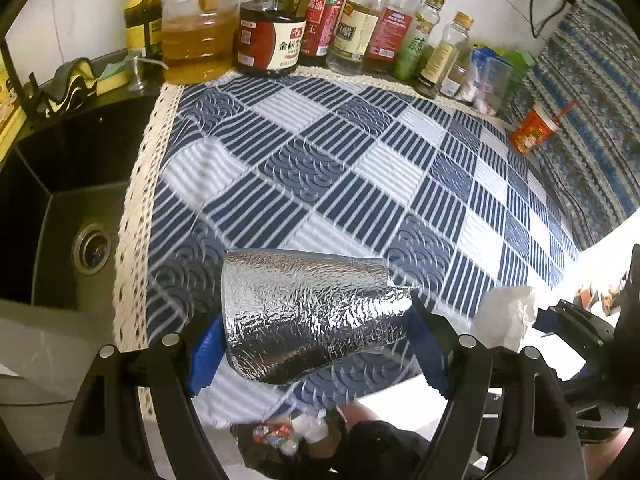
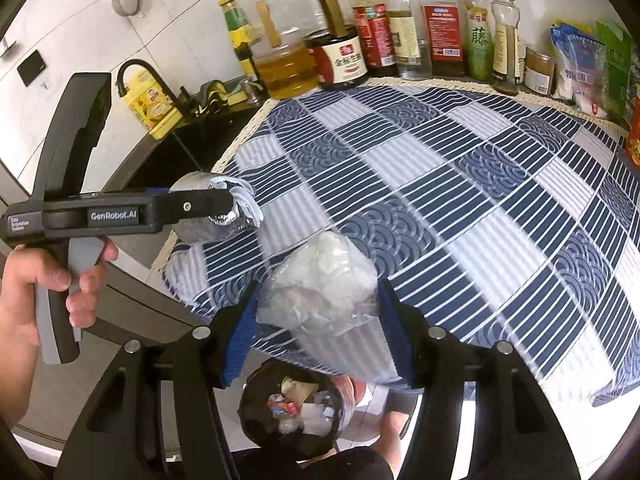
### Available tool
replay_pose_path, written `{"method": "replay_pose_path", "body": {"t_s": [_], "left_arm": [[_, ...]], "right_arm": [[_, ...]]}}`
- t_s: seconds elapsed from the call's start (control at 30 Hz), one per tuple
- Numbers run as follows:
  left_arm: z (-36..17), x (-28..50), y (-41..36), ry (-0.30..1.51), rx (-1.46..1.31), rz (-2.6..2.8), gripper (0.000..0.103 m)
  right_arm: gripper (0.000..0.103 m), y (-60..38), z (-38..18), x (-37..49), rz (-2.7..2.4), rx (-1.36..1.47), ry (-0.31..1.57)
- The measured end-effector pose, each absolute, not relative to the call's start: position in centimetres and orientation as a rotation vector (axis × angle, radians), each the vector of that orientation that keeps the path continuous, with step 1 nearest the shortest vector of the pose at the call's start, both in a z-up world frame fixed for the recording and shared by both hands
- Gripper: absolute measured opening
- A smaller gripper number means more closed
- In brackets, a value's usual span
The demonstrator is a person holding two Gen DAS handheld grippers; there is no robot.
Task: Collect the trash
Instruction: 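Carry the foil roll and plastic wrap down over the black trash bin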
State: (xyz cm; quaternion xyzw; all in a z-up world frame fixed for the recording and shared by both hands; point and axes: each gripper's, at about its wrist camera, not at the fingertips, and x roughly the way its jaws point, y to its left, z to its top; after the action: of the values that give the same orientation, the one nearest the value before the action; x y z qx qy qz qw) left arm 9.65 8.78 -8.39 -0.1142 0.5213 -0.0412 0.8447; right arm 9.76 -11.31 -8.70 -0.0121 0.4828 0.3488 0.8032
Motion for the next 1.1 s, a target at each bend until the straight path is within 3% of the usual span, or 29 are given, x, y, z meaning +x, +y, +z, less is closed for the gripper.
{"method": "replay_pose_path", "body": {"t_s": [0.63, 1.1], "left_arm": [[-10.4, -0.5, 11.4, 1.1, -0.307, -0.129, 0.078], [-16.6, -5.6, 12.9, 1.193, -0.398, -0.083, 0.078]], "right_arm": [[0.058, -8.2, -11.2, 1.0, 0.732, -0.053, 1.087], [0.058, -6.5, -17.1, -2.1, 0.742, -0.083, 1.224]]}}
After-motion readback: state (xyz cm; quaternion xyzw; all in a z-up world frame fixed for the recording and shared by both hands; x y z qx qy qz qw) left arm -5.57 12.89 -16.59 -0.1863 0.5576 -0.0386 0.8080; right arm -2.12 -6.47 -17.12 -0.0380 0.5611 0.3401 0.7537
